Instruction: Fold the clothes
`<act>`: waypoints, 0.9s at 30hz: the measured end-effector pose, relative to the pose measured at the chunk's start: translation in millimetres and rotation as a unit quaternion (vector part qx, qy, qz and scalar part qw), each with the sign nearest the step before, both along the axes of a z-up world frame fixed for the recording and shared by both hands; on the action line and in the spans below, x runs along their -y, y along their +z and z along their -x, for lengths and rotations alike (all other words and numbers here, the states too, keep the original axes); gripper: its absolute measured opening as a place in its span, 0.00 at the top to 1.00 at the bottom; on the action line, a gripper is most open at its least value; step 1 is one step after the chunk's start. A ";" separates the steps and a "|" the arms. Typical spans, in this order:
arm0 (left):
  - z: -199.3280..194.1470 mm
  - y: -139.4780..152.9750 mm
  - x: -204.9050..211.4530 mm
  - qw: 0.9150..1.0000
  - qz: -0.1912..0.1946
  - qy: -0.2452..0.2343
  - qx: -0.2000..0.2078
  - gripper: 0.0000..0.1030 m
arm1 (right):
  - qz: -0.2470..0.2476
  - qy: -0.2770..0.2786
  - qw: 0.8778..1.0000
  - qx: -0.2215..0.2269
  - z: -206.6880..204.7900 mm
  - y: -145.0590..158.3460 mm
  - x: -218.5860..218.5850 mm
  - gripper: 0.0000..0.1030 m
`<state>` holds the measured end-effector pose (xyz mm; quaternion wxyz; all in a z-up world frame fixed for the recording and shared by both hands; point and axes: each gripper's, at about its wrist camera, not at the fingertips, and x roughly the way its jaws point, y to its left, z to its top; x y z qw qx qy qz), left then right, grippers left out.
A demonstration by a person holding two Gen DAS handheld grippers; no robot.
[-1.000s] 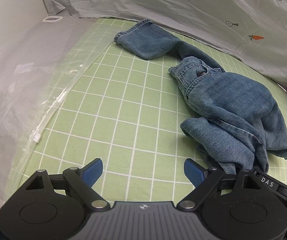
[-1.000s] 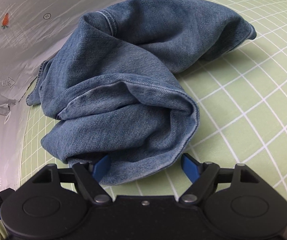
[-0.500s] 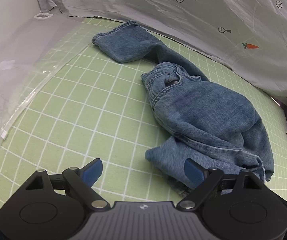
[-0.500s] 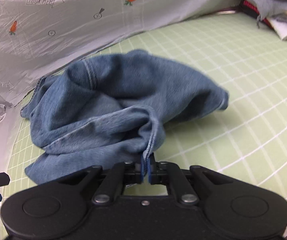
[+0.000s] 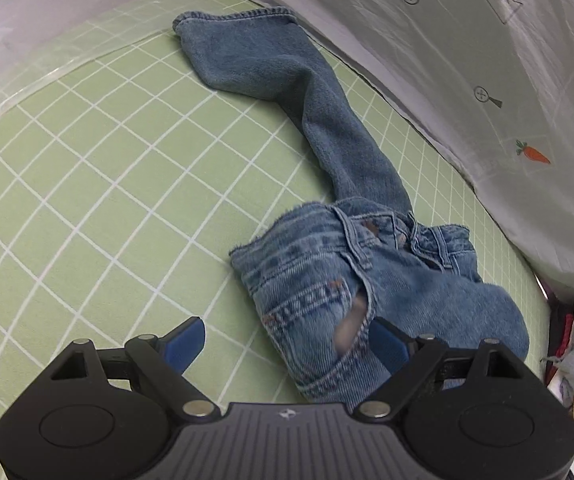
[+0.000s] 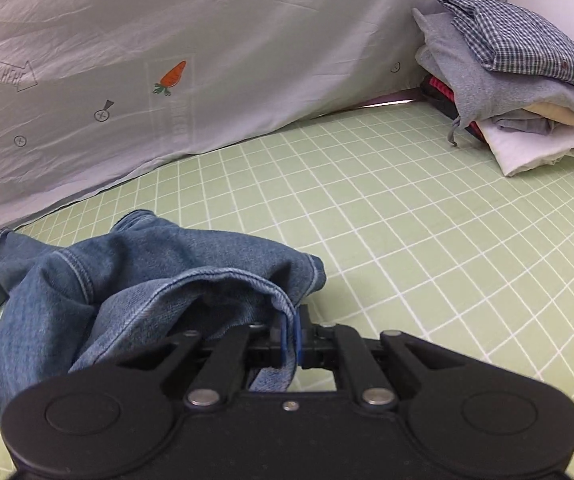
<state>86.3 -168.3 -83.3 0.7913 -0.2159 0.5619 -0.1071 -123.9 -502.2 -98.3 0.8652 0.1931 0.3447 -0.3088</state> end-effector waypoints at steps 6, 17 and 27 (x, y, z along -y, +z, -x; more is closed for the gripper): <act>-28.1 -27.7 1.7 0.997 0.040 0.030 -0.052 0.13 | -0.046 -0.008 0.999 -0.012 -37.7 -16.4 29.0 0.85; -31.2 -38.2 14.1 0.995 0.067 -0.004 -0.075 0.13 | -0.116 -0.024 0.993 -0.007 -20.7 -38.2 18.6 0.18; -37.0 -45.1 11.1 0.991 0.096 -0.005 -0.091 0.17 | -0.193 -0.023 0.981 0.014 -12.8 -57.4 12.1 0.00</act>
